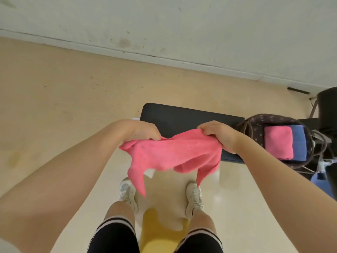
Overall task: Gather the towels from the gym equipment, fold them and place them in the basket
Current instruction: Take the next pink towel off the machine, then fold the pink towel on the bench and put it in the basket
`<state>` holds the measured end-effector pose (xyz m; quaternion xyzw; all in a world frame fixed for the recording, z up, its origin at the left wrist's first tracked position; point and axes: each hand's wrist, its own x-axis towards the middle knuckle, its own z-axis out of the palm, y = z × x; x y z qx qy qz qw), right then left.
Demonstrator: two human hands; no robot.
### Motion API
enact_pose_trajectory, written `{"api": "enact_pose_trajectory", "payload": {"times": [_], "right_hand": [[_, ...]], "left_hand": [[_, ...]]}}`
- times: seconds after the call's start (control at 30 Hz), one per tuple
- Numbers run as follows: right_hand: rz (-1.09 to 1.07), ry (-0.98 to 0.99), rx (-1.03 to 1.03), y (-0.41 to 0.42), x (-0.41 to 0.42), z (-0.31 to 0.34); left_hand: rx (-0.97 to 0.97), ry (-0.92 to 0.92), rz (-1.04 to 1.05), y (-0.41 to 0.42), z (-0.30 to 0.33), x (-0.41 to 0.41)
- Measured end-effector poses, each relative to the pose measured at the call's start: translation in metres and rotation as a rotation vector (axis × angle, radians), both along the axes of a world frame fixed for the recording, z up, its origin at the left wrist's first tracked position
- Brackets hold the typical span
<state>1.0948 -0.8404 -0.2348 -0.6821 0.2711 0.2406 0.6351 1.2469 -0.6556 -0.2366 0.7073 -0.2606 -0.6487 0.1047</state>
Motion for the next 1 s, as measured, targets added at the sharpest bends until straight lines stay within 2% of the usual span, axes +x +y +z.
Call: {"api": "enact_pose_trajectory", "payload": {"times": [0.07, 0.13, 0.23, 0.33, 0.43, 0.5, 0.57, 0.63, 0.67, 0.73, 0.83, 0.9, 1.0], "right_hand": [[-0.047, 0.028, -0.034, -0.009, 0.003, -0.033], [-0.066, 0.029, -0.241, -0.015, 0.009, -0.077], [-0.045, -0.016, -0.581, -0.019, 0.022, -0.146], [-0.039, -0.111, -0.742, -0.017, 0.04, -0.209], [-0.164, -0.189, -0.793, -0.016, 0.062, -0.248], [-0.199, -0.234, -0.792, -0.015, 0.078, -0.263], [-0.145, -0.304, -0.848, -0.012, 0.091, -0.273], [-0.001, -0.34, -1.003, -0.01, 0.099, -0.283], [0.083, -0.319, -1.104, -0.009, 0.1, -0.287], [0.146, -0.272, -1.21, -0.011, 0.096, -0.289], [0.057, -0.28, -1.09, -0.015, 0.081, -0.283], [0.001, -0.273, -1.043, -0.017, 0.063, -0.276], [-0.01, -0.253, -1.093, -0.012, 0.026, -0.269]], "left_hand": [[-0.05, -0.202, -0.013, -0.005, -0.035, 0.007], [-0.147, -0.441, 0.014, -0.01, -0.079, 0.013], [-0.258, -0.657, 0.128, -0.015, -0.148, 0.022], [-0.29, -0.919, 0.177, -0.02, -0.206, 0.031], [-0.238, -1.194, 0.152, -0.021, -0.235, 0.047], [-0.22, -1.315, 0.169, -0.02, -0.244, 0.063], [-0.229, -1.391, 0.271, -0.021, -0.248, 0.077], [-0.213, -1.489, 0.356, -0.025, -0.251, 0.083], [-0.204, -1.537, 0.331, -0.029, -0.254, 0.079], [-0.274, -1.536, 0.156, -0.04, -0.262, 0.057], [-0.479, -1.321, -0.163, -0.063, -0.279, 0.0], [-0.518, -1.227, -0.156, -0.073, -0.286, -0.023], [-0.508, -1.124, -0.042, -0.074, -0.295, -0.033]]}}
